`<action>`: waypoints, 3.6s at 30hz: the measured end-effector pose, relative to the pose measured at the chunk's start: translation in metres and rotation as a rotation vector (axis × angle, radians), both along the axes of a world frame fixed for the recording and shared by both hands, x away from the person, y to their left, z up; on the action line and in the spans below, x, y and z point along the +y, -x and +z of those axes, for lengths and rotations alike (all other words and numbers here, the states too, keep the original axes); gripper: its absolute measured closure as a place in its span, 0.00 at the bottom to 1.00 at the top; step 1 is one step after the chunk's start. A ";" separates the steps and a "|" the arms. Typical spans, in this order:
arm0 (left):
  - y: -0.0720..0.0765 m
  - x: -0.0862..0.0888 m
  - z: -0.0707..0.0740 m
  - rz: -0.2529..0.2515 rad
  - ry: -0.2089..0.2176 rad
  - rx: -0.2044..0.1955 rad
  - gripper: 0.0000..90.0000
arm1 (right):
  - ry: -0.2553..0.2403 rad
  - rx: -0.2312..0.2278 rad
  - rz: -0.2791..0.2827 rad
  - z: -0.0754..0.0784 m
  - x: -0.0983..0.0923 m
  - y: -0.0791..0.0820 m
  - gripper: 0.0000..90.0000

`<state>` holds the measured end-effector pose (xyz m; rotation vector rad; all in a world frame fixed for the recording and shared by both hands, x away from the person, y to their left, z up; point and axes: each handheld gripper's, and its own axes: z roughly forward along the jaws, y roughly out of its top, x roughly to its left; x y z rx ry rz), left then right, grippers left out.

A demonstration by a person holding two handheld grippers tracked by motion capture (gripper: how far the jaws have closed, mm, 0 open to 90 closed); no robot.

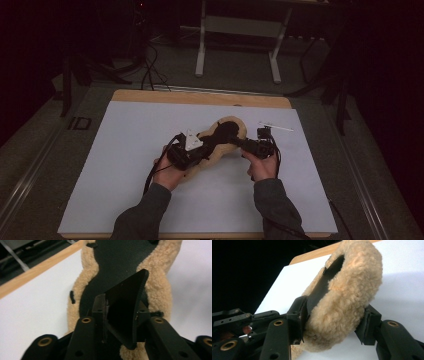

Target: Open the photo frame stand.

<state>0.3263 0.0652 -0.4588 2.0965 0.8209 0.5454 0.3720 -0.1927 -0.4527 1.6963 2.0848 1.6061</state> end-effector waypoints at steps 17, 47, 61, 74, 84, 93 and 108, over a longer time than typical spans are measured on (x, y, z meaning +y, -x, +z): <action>0.002 0.042 0.011 -0.144 0.140 0.053 0.55 | -0.016 -0.042 0.058 0.015 0.006 -0.002 0.61; 0.019 0.065 0.021 -0.233 0.167 0.031 0.52 | 0.003 -0.131 0.192 0.055 0.017 -0.004 0.71; 0.015 0.076 0.024 -0.166 0.183 -0.001 0.52 | 0.057 -0.185 0.232 0.072 0.005 -0.003 0.72; 0.006 0.075 0.024 -0.165 0.165 0.019 0.52 | 0.095 -0.231 0.301 0.079 0.002 0.001 0.72; -0.001 0.079 0.023 -0.145 0.170 0.025 0.52 | 0.111 -0.281 0.365 0.082 0.005 0.006 0.72; -0.008 0.084 0.020 -0.122 0.176 0.039 0.52 | 0.121 -0.317 0.406 0.084 0.007 0.009 0.72; -0.010 0.065 0.027 -0.087 0.119 -0.040 0.64 | 0.125 -0.347 0.439 0.087 0.013 0.014 0.73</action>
